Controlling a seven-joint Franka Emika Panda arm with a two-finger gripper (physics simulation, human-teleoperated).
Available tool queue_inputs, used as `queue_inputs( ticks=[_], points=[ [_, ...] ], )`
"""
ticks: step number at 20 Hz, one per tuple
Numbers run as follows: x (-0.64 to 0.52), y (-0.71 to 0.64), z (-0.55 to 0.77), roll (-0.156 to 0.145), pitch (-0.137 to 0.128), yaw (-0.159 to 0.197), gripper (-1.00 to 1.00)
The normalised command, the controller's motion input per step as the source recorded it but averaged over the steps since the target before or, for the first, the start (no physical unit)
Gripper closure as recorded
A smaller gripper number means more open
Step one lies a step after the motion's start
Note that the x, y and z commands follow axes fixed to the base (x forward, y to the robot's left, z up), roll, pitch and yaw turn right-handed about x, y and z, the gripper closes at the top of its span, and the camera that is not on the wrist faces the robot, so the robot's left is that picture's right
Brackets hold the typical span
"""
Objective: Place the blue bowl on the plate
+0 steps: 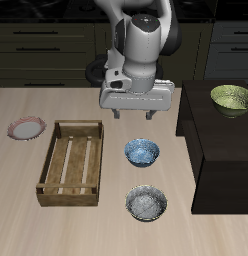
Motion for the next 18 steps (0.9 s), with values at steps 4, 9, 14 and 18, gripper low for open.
queue_inputs(
  ticks=[4, 9, 14, 18],
  points=[
    [0.08, 0.1, -0.38, 0.006, 0.035, -0.02, -1.0],
    [0.03, 0.08, -0.32, 0.014, 0.033, -0.017, -1.0],
    [0.04, 0.04, -0.27, 0.008, 0.024, -0.016, -1.0],
    [0.01, -0.02, -0.18, -0.001, 0.017, -0.009, -1.0]
  ],
)
